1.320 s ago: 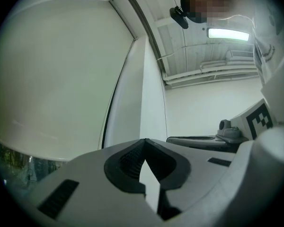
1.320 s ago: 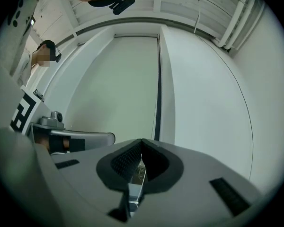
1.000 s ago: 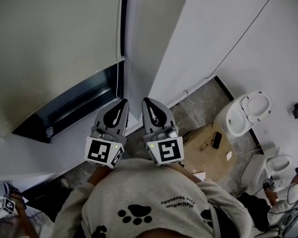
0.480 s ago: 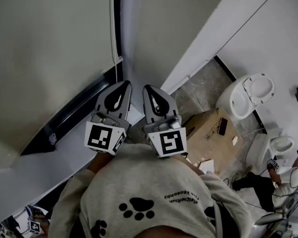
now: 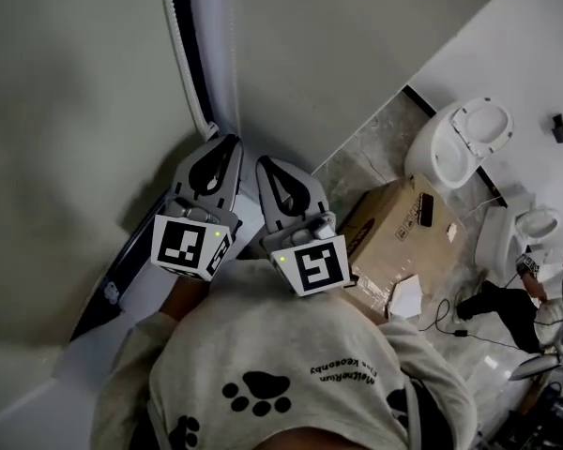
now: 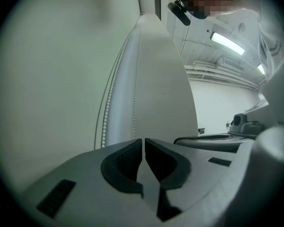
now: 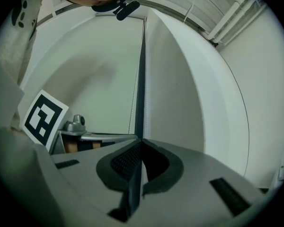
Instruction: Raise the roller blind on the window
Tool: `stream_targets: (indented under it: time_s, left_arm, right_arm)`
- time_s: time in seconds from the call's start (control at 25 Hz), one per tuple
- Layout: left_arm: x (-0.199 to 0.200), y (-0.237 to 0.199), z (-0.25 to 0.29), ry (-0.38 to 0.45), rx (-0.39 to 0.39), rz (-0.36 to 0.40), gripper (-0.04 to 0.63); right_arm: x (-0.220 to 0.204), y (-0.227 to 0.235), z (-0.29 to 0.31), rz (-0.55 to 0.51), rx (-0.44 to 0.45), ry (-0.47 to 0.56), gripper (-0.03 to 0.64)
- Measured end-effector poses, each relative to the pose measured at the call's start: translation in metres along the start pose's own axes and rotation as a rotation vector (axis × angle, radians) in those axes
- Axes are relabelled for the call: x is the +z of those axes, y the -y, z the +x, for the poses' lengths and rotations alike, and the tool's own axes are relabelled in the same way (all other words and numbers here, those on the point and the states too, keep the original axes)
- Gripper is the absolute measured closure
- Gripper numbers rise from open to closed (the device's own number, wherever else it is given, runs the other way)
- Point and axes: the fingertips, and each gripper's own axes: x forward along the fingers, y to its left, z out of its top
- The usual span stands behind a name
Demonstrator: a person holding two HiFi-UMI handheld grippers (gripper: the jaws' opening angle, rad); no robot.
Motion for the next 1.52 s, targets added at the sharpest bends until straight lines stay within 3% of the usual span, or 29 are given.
stream_targets:
  time_s: [0.32, 0.44, 0.92, 1.08, 1.24, 1.52]
  left_arm:
    - [-0.015, -0.012, 0.019, -0.016, -0.056, -0.002, 0.583]
    - [-0.019, -0.014, 0.021, -0.022, -0.053, -0.006, 0.471]
    - [-0.029, -0.014, 0.045, -0.061, -0.091, -0.011, 0.476]
    - [-0.027, -0.014, 0.045, -0.063, -0.097, -0.003, 0.568]
    - [-0.028, -0.008, 0.042, -0.076, -0.111, -0.005, 0.584]
    - [-0.025, -0.002, 0.020, -0.073, -0.038, -0.028, 0.584]
  right_arm:
    - [-0.017, 0.004, 0.014, -0.007, -0.053, -0.011, 0.607]
    - [-0.020, 0.003, 0.013, -0.010, -0.060, -0.020, 0.607]
    - [-0.017, 0.010, 0.020, -0.027, -0.054, -0.020, 0.607]
    - [-0.016, 0.010, 0.022, -0.028, -0.033, -0.019, 0.607]
    - [-0.013, 0.006, 0.022, -0.022, 0.020, -0.017, 0.607]
    - [-0.001, 0.003, 0.015, -0.014, 0.108, 0.000, 0.606]
